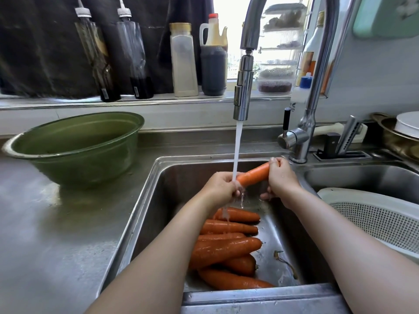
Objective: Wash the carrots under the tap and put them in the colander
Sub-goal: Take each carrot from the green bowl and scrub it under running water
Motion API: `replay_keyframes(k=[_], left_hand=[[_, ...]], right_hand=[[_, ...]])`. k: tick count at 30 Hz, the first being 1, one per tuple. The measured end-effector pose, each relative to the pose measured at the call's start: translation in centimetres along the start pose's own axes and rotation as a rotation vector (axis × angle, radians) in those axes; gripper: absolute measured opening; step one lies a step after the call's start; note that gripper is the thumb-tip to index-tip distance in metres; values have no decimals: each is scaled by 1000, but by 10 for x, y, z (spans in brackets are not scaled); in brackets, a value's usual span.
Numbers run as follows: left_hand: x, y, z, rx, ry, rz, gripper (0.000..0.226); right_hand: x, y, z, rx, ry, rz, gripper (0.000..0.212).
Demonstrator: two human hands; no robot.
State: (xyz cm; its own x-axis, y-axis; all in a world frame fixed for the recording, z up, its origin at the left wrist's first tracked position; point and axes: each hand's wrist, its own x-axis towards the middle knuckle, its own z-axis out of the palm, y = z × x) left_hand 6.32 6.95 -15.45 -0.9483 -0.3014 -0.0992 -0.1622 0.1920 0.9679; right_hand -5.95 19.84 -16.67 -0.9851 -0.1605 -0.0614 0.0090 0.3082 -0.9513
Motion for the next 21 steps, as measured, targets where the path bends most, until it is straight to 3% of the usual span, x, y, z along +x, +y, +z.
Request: replay_keyframes(k=[6,10,21], left_hand=[[1,-3,-4,-132,47,-26,22],[1,-3,-12,-230,-11,-99,17],[1,-8,-44,-172,-84,-205,39]], right_hand=[[-3,-3,-4,24,-16,10,24],[-5,-2,-3,24,-45,-34,27],[-12,-3,5,99,-233,-74,22]])
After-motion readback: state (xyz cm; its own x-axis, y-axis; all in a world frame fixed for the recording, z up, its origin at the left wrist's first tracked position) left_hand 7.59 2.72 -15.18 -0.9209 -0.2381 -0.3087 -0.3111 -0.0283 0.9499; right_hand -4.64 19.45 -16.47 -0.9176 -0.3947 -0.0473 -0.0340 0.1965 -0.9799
